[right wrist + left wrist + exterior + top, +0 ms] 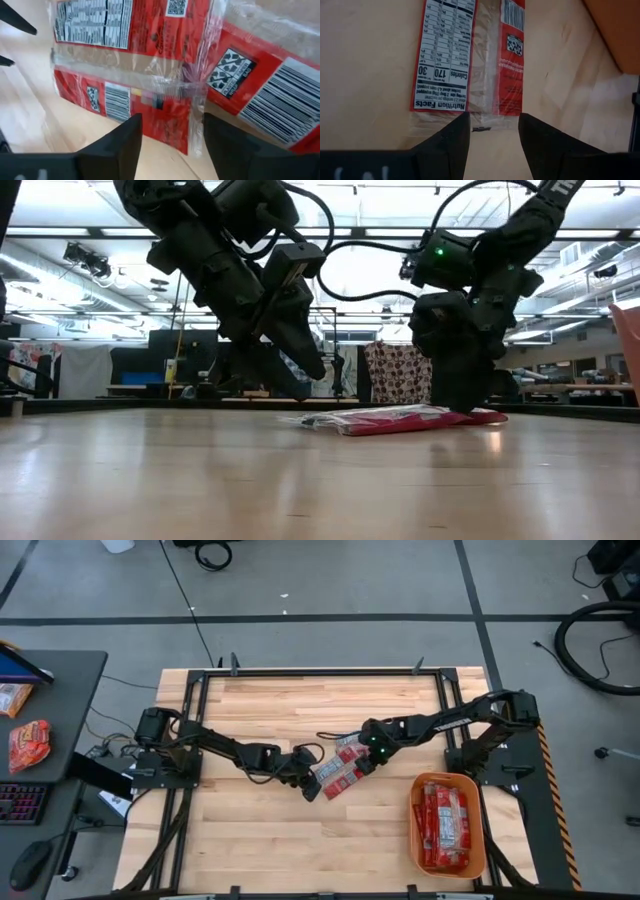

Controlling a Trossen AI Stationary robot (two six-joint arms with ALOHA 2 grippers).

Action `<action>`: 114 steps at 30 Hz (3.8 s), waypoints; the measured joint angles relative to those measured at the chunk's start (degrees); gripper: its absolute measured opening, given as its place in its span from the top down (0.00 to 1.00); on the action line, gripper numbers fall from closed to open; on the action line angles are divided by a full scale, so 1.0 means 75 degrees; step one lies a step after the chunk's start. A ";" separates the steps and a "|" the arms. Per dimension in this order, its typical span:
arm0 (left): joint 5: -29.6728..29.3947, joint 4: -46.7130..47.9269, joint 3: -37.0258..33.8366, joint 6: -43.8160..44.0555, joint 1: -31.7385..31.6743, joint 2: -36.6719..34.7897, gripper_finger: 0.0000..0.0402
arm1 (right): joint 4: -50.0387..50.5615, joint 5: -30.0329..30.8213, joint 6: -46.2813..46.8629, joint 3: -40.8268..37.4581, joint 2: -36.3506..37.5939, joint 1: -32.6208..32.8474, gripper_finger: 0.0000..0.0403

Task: Sort popcorn bags into baskets
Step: Put the bottom red popcorn bag into the orange bin

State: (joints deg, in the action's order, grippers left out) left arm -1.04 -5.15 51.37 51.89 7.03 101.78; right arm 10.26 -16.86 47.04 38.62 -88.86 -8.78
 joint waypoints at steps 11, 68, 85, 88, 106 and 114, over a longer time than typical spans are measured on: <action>-0.0055 -0.0009 0.0000 0.0051 0.0000 0.0000 0.57 | -0.1857 0.0123 0.0123 -0.0280 0.0000 0.0038 0.50; -0.0245 0.1576 0.0000 -0.0562 0.0597 -0.0017 0.57 | -0.2565 -0.0128 -0.0962 0.1570 -0.2154 0.0629 0.57; 0.0690 0.2361 0.0111 -0.1619 -0.0003 -0.2284 0.57 | -0.1863 -0.2253 -0.2415 0.1576 -0.1370 0.0603 0.90; 0.0232 0.2608 0.0117 -0.1799 -0.0081 -0.2514 0.57 | -0.1244 -0.3229 -0.3431 0.1580 -0.0606 0.0678 0.90; -0.0119 0.2538 0.0093 -0.2232 -0.0550 -0.2563 0.57 | 0.7314 -0.3526 -0.6396 0.1537 0.3241 0.2149 0.90; -0.0115 0.2535 0.0093 -0.2412 -0.0615 -0.2565 0.57 | 0.8356 -0.3113 -0.5941 0.0739 0.3705 0.2909 0.89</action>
State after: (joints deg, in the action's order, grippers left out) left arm -1.90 13.87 52.07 33.80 2.42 82.54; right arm 72.93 -40.21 2.48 44.16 -61.07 13.04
